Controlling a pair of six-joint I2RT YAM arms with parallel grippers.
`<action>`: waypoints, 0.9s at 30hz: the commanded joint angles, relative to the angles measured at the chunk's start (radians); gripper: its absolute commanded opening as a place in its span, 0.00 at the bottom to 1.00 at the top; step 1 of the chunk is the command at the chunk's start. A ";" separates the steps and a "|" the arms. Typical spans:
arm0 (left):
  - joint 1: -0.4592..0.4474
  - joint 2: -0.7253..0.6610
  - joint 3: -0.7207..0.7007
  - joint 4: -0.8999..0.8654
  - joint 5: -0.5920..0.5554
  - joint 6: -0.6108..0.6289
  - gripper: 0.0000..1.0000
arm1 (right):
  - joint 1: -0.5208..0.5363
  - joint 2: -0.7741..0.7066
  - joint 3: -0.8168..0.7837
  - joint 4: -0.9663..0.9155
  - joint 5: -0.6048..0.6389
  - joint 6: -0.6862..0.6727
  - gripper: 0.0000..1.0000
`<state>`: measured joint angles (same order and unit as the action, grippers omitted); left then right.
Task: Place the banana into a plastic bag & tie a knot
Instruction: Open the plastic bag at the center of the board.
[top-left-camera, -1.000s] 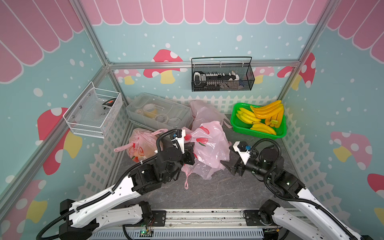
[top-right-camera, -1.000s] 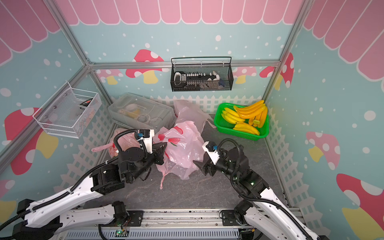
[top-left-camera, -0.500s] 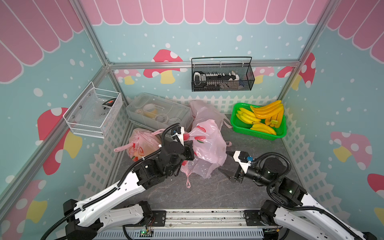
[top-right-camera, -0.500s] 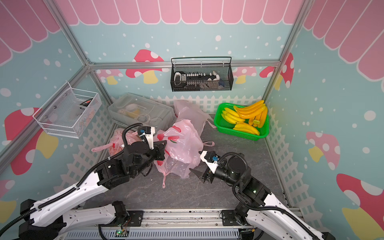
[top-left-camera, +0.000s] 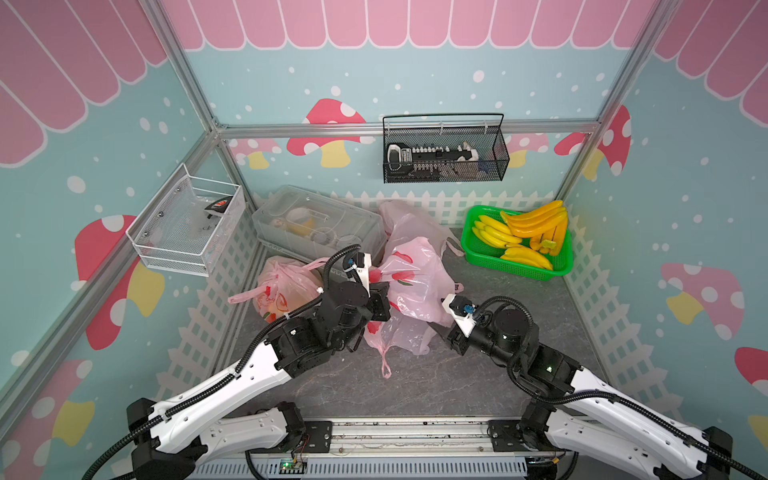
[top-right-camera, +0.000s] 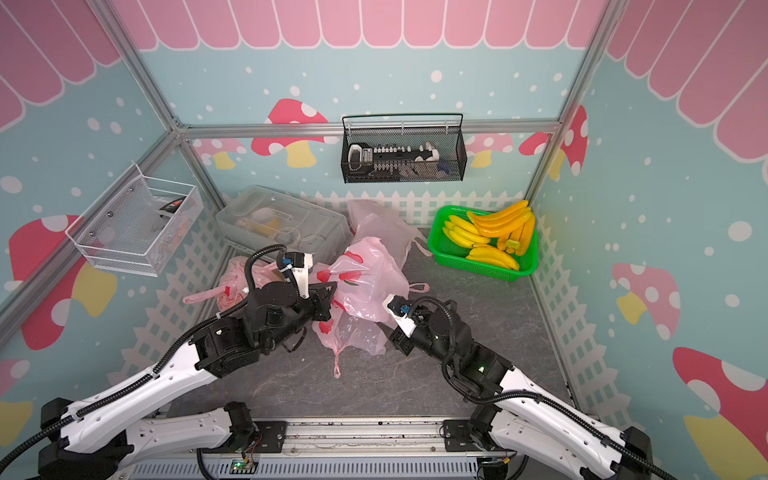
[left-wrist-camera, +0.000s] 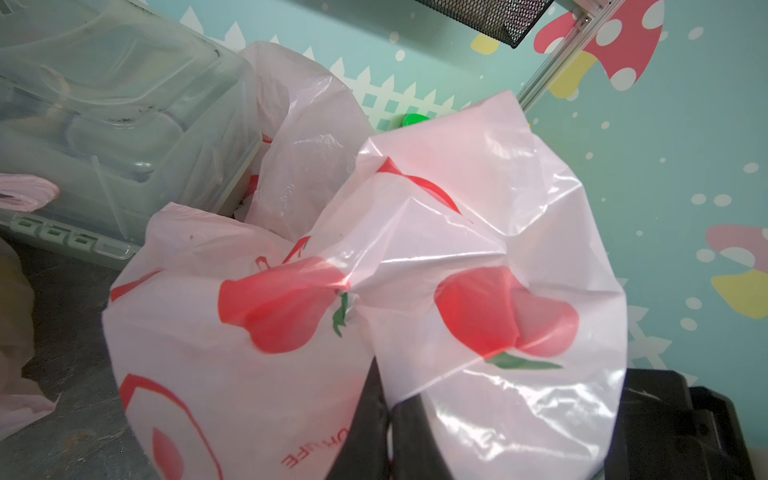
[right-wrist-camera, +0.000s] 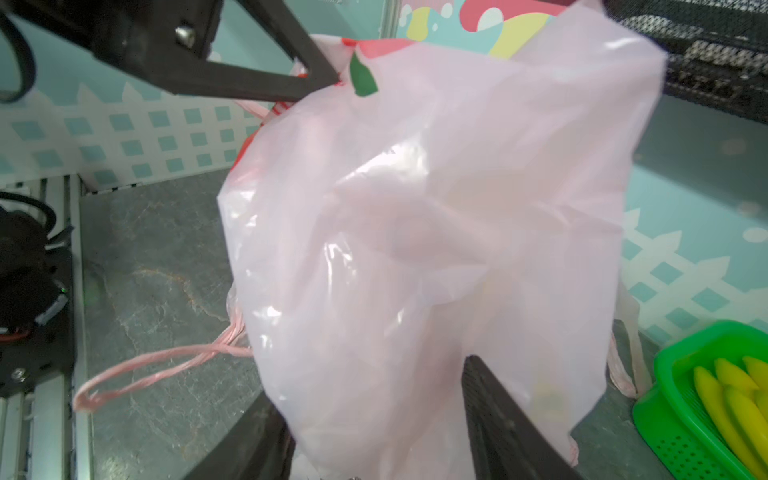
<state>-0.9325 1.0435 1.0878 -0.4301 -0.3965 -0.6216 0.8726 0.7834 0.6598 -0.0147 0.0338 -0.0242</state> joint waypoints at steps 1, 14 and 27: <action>0.022 0.004 0.030 -0.028 0.034 -0.021 0.00 | 0.006 0.009 0.038 0.029 0.064 -0.008 0.38; 0.050 -0.046 0.057 -0.164 0.028 0.119 0.17 | -0.044 0.161 0.372 -0.401 -0.137 0.127 0.00; -0.491 -0.154 -0.066 -0.009 -0.427 0.570 0.80 | -0.200 0.289 0.649 -0.686 -0.275 0.296 0.00</action>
<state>-1.3651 0.8074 1.0603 -0.4950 -0.6701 -0.1860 0.6750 1.0466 1.2617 -0.6315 -0.2043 0.2192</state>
